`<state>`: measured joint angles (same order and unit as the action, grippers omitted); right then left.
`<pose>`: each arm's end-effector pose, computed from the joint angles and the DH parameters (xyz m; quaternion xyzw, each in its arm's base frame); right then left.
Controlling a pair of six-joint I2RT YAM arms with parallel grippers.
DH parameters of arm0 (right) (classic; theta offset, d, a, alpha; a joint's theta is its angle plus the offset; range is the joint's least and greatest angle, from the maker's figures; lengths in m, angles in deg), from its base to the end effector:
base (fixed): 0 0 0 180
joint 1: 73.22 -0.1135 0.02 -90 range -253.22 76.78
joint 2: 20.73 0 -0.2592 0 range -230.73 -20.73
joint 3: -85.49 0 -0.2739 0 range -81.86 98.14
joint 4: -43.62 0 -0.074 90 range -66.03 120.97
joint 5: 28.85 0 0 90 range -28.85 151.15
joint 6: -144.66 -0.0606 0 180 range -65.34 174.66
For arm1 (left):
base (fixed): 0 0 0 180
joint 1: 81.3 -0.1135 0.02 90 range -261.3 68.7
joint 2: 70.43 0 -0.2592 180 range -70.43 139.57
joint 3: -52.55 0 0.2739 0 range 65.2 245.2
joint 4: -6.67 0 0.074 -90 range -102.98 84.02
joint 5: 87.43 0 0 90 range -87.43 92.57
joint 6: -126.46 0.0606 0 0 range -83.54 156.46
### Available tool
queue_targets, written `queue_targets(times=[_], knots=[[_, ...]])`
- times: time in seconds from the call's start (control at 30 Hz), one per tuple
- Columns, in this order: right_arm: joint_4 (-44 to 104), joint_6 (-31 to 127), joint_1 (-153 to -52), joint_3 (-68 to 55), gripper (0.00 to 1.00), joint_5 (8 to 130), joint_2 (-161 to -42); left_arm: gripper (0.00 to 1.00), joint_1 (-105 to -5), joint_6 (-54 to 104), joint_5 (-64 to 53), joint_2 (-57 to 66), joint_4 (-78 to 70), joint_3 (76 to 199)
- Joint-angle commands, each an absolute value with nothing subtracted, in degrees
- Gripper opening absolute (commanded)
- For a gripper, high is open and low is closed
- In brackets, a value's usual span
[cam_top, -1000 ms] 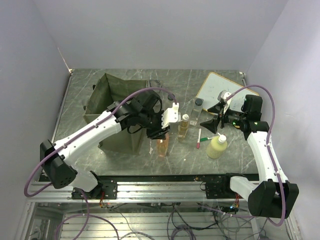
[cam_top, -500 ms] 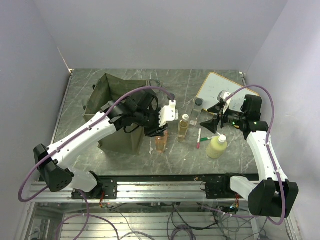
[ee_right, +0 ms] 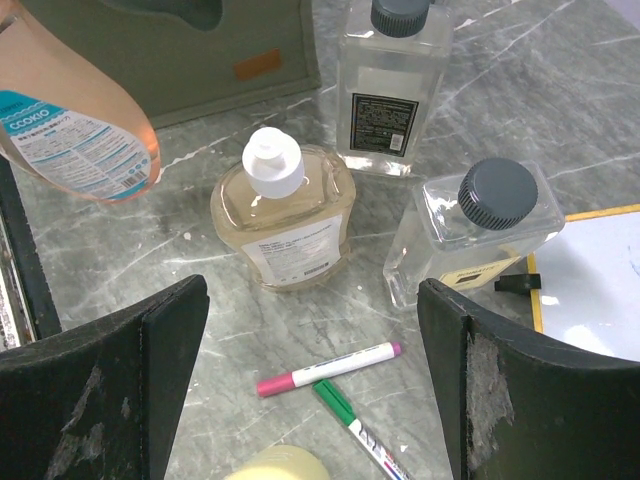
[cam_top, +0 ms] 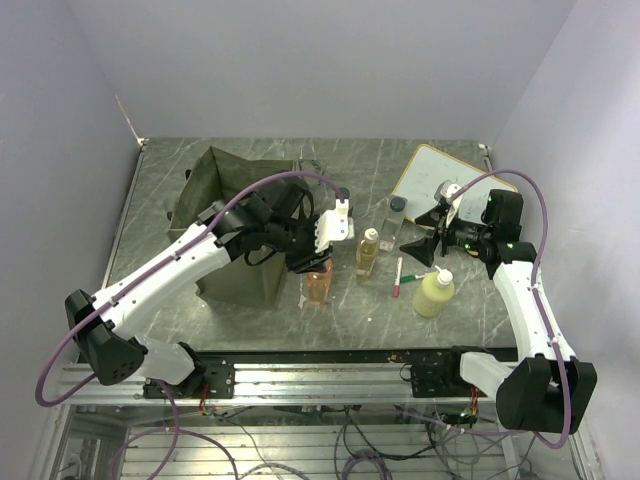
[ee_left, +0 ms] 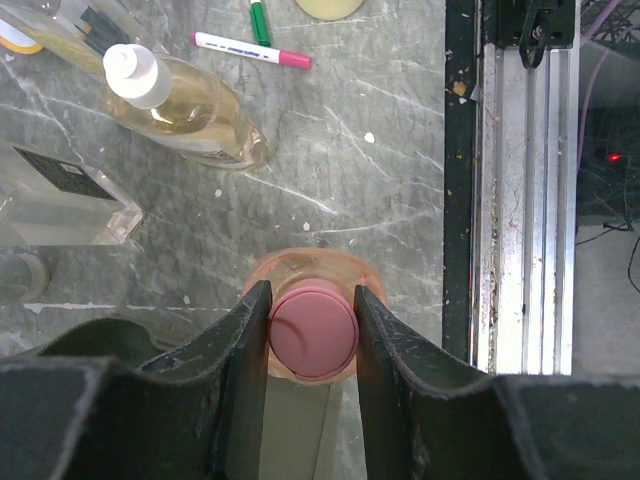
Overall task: Place the personal care products into the canvas bag
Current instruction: Place the care product in the canvas bag.
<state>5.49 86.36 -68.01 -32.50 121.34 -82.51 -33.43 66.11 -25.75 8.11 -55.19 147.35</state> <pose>0.2572 0.0293 0.2790 -0.3924 0.7062 0.3070 0.5030 0.1937 -0.2570 0.3532 0.6341 0.6422 -0.2816 0.3259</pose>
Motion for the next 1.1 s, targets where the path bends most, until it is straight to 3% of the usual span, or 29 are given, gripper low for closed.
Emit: queue_targets(times=[0.0, 0.57, 1.07], knots=[[7.12, 85.77, -67.51, -33.22, 0.86, 121.36, -82.95, 0.07, -33.75, 68.69, -31.13, 4.96, -52.82, 153.27], [7.43, 85.51, -67.55, -33.44, 0.86, 121.09, -83.47, 0.07, -33.92, 63.08, -26.37, 6.20, -57.65, 165.96], [7.64, 85.40, -67.52, -33.29, 0.86, 120.13, -84.78, 0.07, -39.33, 56.77, -29.78, 5.14, -57.76, 173.33]])
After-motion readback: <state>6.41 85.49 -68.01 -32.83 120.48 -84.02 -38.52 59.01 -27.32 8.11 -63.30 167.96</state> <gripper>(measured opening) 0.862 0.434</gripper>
